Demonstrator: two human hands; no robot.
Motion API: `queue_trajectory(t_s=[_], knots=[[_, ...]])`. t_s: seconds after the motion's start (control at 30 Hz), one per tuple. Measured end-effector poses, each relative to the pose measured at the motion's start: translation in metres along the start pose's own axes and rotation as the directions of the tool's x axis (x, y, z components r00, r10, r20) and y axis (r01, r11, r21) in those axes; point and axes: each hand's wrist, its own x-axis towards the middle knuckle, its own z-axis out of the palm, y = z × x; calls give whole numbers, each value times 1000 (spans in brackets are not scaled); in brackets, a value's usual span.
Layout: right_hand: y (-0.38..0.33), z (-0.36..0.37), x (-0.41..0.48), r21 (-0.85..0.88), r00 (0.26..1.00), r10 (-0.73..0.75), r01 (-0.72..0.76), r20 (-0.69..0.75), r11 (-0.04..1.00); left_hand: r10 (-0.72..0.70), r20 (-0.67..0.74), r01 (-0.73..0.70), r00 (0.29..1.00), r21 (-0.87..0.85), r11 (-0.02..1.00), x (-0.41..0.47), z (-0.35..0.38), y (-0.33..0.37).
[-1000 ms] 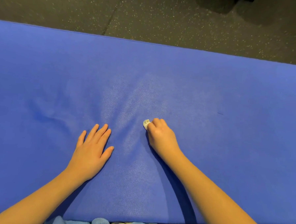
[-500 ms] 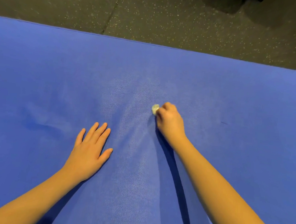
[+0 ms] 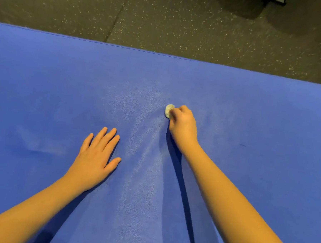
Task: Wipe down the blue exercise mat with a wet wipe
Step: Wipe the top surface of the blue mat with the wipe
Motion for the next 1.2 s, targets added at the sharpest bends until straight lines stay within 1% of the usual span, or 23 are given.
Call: queue_trajectory(t_s=[0.03, 0.07, 0.17, 0.23, 0.3, 0.4, 0.43, 0.47, 0.57, 0.6, 0.67, 0.73, 0.8, 0.83, 0.87, 0.93, 0.97, 1.0, 1.03, 1.07, 1.13, 1.17, 1.2], knots=[[-5, 4, 2, 26, 997, 67, -67, -33, 997, 3, 0, -3, 1000, 4, 1000, 1, 0, 0], [-13, 9, 2, 47, 997, 70, -68, -35, 997, 7, 0, -7, 1000, 2, 1000, 2, -1, -1], [-31, 14, -6, 54, 982, -165, 161, 93, 986, 33, -24, -33, 999, 5, 999, 15, -4, -7], [-27, 8, 5, 35, 953, -243, 241, 181, 970, 11, -40, -11, 999, 2, 1000, 28, -8, -13], [-16, 2, 27, -5, 963, -198, 203, 181, 979, -21, -42, 21, 999, 2, 1000, 41, -12, -19], [-9, 2, 61, -96, 995, 8, 1, 98, 995, -32, -9, 33, 999, 37, 999, 52, -12, -25], [-12, 4, 68, -109, 996, 39, -30, 82, 994, -26, -2, 26, 1000, 66, 997, 52, -10, -25], [-16, 6, 72, -112, 996, 18, -8, 93, 994, -22, -2, 22, 1000, 94, 995, 52, -8, -24], [-23, 12, 76, -137, 941, -231, 270, 246, 953, -38, 12, 36, 999, 138, 990, 52, -4, -20], [-22, 11, 81, -155, 922, -269, 319, 277, 935, -42, 16, 39, 999, 148, 988, 52, -4, -20], [-19, 6, 100, -248, 943, -193, 262, 273, 933, -40, 25, 36, 999, 163, 986, 53, -4, -21], [-16, 1, 120, -345, 974, 21, 60, 227, 937, -29, 22, 25, 999, 164, 986, 52, -3, -21], [-20, 2, 136, -315, 972, 153, -90, 179, 945, -28, 24, 24, 999, 165, 986, 52, -3, -20], [-25, 5, 139, -282, 975, 132, -77, 180, 956, -27, 20, 24, 999, 163, 986, 52, -3, -20], [-29, 10, 140, -258, 977, 52, 3, 207, 966, -24, 15, 21, 1000, 156, 988, 52, -2, -21], [-31, 19, 137, -229, 943, -144, 217, 299, 949, -14, 5, 13, 1000, 145, 989, 54, -4, -24], [-29, 21, 138, -237, 922, -191, 280, 336, 930, -3, 4, 3, 1000, 147, 989, 55, -5, -27], [-24, 20, 143, -268, 917, -182, 286, 356, 920, 9, 4, -10, 1000, 152, 988, 57, -7, -29], [-19, 20, 149, -310, 932, -122, 234, 341, 921, 22, 7, -22, 1000, 156, 987, 58, -8, -31], [-16, 19, 155, -344, 952, -23, 133, 306, 930, 30, 12, -31, 999, 159, 987, 59, -10, -32], [-15, 18, 165, -315, 958, 147, -64, 247, 947, 34, 16, -36, 999, 164, 986, 60, -12, -31], [-17, 21, 167, -251, 956, 154, -90, 248, 964, 29, 13, -31, 999, 168, 985, 60, -12, -29], [-21, 22, 165, -188, 958, 111, -62, 265, 980, 24, 13, -26, 1000, 171, 985, 60, -12, -27]])
